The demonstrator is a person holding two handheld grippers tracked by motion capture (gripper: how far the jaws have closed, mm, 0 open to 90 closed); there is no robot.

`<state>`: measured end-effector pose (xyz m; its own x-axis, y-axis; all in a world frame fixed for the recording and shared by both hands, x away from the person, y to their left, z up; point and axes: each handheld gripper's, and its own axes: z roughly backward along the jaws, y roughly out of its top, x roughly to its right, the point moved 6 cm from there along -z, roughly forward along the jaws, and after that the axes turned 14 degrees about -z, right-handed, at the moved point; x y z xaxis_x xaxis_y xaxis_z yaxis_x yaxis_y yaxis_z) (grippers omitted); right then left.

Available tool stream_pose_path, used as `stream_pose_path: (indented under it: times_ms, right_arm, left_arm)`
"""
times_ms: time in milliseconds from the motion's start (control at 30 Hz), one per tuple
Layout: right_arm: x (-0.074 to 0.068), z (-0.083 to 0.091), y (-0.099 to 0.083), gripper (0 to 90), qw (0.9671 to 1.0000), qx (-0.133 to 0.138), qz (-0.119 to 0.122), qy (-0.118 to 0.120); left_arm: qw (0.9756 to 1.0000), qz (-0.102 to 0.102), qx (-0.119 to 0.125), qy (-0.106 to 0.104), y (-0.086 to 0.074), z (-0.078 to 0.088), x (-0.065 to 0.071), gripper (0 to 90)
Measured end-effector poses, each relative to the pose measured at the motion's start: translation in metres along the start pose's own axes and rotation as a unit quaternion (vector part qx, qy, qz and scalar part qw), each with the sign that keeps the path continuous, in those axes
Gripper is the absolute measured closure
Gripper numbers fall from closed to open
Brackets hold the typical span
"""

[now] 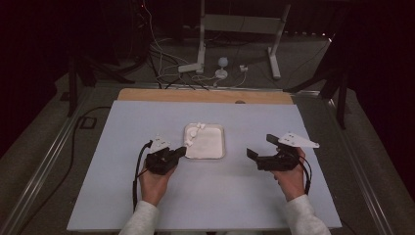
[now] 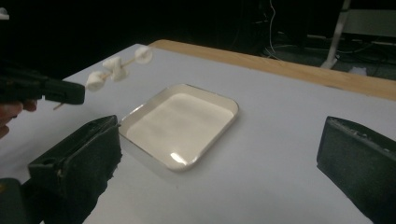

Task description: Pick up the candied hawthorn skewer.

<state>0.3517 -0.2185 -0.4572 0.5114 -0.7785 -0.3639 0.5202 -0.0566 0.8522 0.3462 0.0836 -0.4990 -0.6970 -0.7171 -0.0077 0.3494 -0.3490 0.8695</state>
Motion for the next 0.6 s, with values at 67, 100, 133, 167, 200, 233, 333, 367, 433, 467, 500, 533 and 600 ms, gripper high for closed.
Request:
stream_pose_path:
  times_ms: [67, 100, 133, 167, 200, 233, 333, 367, 433, 467, 500, 533, 600]
  right_arm:
    - [-0.002, -0.003, 0.004, 0.0, 1.0, 0.0, 0.0, 0.003]
    - [-0.004, -0.005, 0.006, 0.0, 1.0, 0.0, -0.001, 0.005]
    - [-0.006, -0.007, 0.008, 0.0, 1.0, -0.001, -0.001, 0.007]
    - [-0.007, -0.009, 0.01, 0.0, 1.0, -0.001, 0.001, 0.009]
    - [-0.009, -0.01, 0.012, 0.0, 0.9999, 0.001, 0.003, 0.01]
    - [-0.011, -0.013, 0.015, 0.0, 0.9999, 0.003, 0.002, 0.014]
    - [-0.015, -0.019, 0.02, 0.0, 0.9998, -0.001, -0.002, 0.02]
    - [-0.017, -0.021, 0.021, 0.0, 0.9998, 0.001, -0.001, 0.021]
    - [-0.02, -0.025, 0.024, 0.0, 0.9997, 0.0, -0.003, 0.025]
    - [-0.022, -0.027, 0.025, 0.0, 0.9996, -0.001, -0.003, 0.027]
    - [-0.023, -0.029, 0.027, 0.0, 0.9996, -0.002, -0.002, 0.027]
    - [-0.025, -0.031, 0.028, 0.0, 0.9995, -0.003, -0.003, 0.03]
    - [-0.028, -0.034, 0.031, 0.0, 0.9995, -0.002, -0.004, 0.031]
  left_arm:
    - [1.0, -0.001, 0.005, 0.002, 0.0, 0.002, 0.0, 90.0]
    - [1.0, -0.001, 0.006, 0.002, 0.0, 0.003, 0.0, 90.0]
    - [1.0, -0.002, 0.006, 0.003, 0.0, 0.004, 0.0, 90.0]
    - [1.0, -0.002, 0.009, 0.003, 0.0, 0.007, 0.0, 90.0]
    - [1.0, -0.002, 0.009, 0.003, 0.0, 0.007, 0.0, 90.0]
    - [0.9999, -0.003, 0.009, 0.003, 0.0, 0.008, 0.0, 90.0]
    - [0.9999, -0.002, 0.013, 0.002, -0.002, 0.009, 0.001, 90.0]
    - [0.9999, -0.001, 0.014, 0.002, -0.002, 0.009, 0.001, 90.0]
    - [0.9999, 0.001, 0.017, 0.0, -0.003, 0.01, 0.002, 90.0]
    - [0.9999, 0.001, 0.017, 0.0, -0.003, 0.01, 0.002, 90.0]
    - [0.9998, 0.001, 0.018, 0.0, -0.003, 0.01, 0.002, 90.0]
    - [0.9998, 0.0, 0.022, 0.0, -0.003, 0.011, 0.002, 90.0]
    - [0.9997, -0.001, 0.023, 0.001, -0.002, 0.012, 0.002, 90.0]
